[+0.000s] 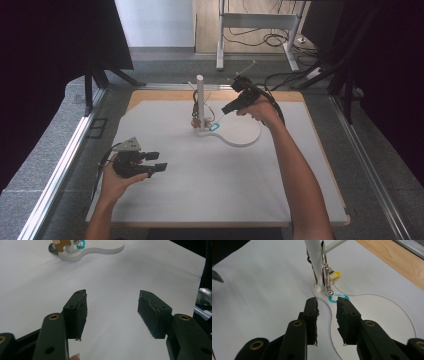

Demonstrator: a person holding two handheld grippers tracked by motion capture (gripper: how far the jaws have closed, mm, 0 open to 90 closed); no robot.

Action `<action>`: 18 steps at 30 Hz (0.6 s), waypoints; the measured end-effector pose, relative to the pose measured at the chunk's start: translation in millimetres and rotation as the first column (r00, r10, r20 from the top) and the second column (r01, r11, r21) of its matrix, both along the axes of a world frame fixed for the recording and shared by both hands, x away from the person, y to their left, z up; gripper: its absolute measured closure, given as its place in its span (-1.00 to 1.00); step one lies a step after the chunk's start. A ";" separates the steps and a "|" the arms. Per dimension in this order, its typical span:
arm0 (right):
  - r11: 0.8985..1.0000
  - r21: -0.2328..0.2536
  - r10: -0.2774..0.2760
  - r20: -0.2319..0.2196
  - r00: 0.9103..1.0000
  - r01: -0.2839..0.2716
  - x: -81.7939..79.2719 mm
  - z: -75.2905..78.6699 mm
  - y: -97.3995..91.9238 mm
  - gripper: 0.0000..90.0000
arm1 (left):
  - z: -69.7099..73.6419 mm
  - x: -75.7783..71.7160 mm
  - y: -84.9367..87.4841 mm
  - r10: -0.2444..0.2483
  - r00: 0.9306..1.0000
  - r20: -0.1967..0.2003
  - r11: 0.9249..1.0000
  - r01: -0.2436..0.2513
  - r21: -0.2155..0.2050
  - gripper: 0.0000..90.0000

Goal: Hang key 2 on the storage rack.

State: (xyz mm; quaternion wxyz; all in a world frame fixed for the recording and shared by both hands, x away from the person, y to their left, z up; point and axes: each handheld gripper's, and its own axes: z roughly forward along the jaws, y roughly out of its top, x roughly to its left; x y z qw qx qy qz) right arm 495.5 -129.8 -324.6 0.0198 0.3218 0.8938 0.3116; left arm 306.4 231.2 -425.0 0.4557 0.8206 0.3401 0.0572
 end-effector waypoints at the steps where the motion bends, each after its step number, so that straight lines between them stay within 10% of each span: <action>1: 1.000 0.005 0.001 0.006 1.000 -0.001 -2.4 -0.8 -4.3 0.52 | -0.2 -0.1 -0.3 0.003 1.000 -0.001 1.000 -0.003 0.000 -0.08; 18: 0.993 0.104 -0.074 0.091 0.993 0.065 -85.7 -60.6 -87.6 0.26 | -4.5 -0.8 -6.7 0.008 1.000 -0.018 1.000 -0.008 0.023 -0.09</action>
